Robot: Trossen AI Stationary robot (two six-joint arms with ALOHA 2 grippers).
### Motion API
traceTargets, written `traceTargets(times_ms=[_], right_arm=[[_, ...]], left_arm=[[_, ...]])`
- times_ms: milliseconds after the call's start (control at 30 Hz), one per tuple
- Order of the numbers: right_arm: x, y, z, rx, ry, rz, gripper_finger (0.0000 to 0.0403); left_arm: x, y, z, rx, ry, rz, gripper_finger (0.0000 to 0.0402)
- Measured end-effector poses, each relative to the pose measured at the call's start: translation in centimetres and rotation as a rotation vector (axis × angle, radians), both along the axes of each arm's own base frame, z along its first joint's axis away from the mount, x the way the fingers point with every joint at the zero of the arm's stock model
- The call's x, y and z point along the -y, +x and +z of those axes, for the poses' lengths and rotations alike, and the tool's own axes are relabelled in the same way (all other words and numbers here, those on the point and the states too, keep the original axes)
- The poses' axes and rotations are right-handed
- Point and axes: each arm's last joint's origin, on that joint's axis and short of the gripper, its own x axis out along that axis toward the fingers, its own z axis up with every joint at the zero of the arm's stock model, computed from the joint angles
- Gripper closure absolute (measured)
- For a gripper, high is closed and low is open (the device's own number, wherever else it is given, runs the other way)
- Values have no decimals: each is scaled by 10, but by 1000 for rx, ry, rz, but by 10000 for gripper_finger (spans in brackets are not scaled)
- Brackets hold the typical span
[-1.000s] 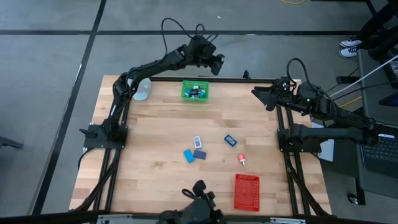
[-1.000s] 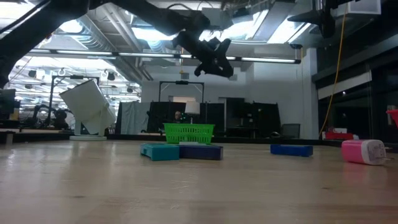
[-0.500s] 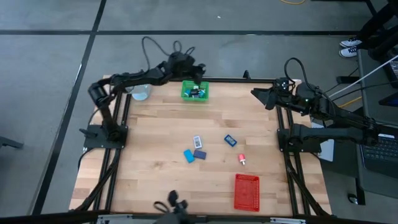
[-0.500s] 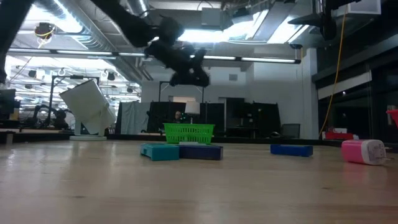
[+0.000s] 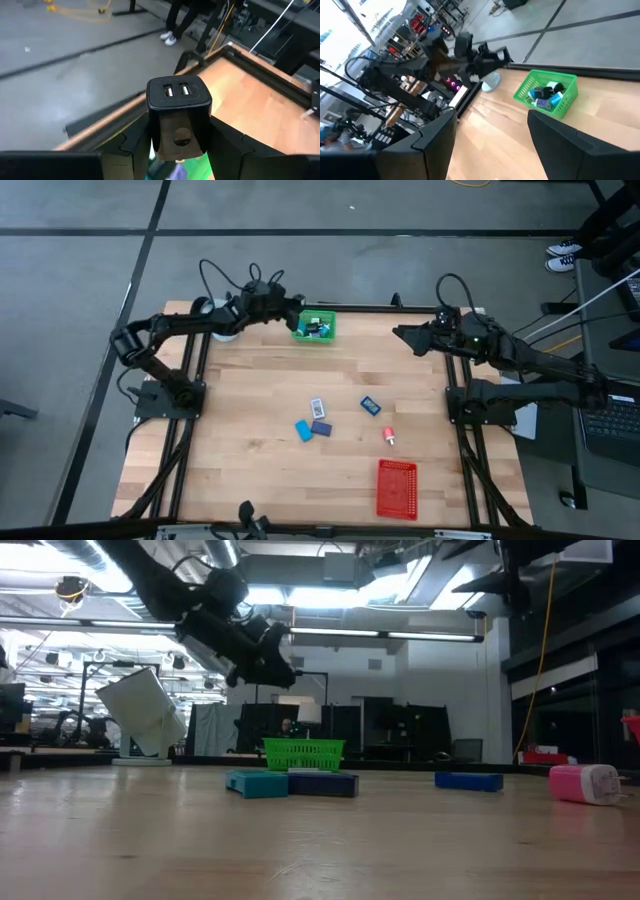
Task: Pick & Place Office items
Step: Put the black charger adapter into the green bin, then put the pink charger adapter into the green bin
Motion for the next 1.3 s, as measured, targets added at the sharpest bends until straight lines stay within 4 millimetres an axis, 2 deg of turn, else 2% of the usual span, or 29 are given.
traceTargets(times_ms=[167,400,500,700,933,1067,1200,1300], right_arm=[[1,6,2,26,-4,2,152],[2,7,4,49,-29,-1,152],[2,7,4,50,-29,-2,152],[2,7,4,53,-21,-3,152],[2,7,4,51,-24,5,152],[2,7,4,47,-33,7,152],[2,7,4,47,-34,11,152],[2,8,7,72,-39,11,152]], left_arm=[[-4,8,-5,-3,0,-27,251],[-15,25,-56,-43,-143,-51,251],[-21,32,-66,-59,-161,-48,251],[-29,41,-61,-56,-118,-56,244],[-33,46,-50,-36,-80,-73,161],[-33,48,-49,-32,-80,-82,131],[-32,48,-48,-16,-97,-90,121],[-29,51,-43,76,-183,-140,123]])
